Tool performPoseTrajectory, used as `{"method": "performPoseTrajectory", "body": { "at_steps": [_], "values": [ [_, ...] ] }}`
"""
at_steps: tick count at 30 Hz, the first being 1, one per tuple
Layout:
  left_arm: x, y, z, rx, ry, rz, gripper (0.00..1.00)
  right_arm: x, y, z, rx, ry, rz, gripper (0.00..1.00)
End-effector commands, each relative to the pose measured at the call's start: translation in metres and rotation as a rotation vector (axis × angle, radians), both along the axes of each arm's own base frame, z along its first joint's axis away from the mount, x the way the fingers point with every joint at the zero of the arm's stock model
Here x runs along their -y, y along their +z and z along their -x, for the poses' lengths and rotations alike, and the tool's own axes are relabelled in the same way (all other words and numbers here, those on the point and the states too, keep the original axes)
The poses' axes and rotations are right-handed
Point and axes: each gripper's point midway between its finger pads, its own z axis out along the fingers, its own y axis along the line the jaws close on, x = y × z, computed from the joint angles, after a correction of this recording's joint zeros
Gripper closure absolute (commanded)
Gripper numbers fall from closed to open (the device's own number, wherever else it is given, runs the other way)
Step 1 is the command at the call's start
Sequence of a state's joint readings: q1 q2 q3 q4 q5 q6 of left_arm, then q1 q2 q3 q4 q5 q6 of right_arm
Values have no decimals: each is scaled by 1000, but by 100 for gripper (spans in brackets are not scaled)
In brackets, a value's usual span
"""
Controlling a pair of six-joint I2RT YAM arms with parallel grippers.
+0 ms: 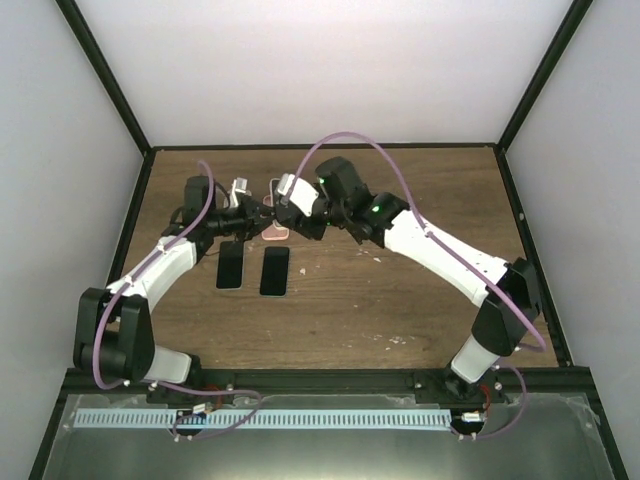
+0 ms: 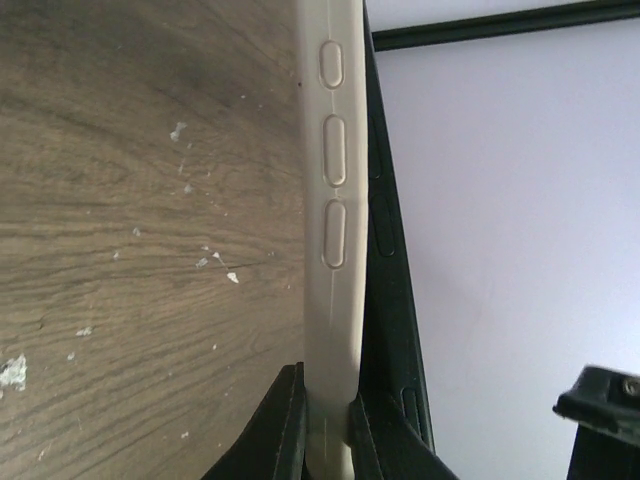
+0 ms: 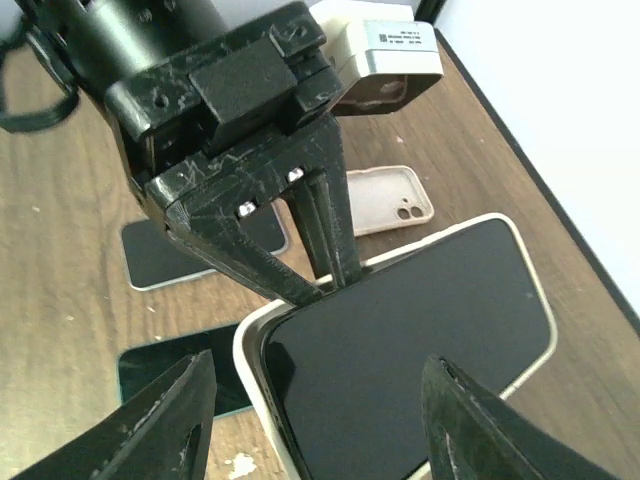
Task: Take the phone out of the phone case
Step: Remove the phone case from the phone.
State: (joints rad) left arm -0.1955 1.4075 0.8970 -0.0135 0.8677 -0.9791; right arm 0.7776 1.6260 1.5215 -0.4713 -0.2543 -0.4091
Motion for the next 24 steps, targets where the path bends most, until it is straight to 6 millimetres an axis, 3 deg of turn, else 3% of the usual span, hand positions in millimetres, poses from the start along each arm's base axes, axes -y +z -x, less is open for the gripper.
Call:
{"method": "performPoseTrajectory", "body": {
  "at_steps": [1,6,18,24],
  "values": [
    [-1,12,-6,-26,37,20,100,0,14,-19,206,-107,55,45],
    [-2,12,-5,-28,44,14,100,-13,-5,-20,218,-114,102,46],
    [0,9,-6,-29,46,7,100,-26,-20,-7,178,-61,111,47],
    [3,10,-6,-26,35,3,100,-26,-38,-15,200,-79,154,48]
  ]
}}
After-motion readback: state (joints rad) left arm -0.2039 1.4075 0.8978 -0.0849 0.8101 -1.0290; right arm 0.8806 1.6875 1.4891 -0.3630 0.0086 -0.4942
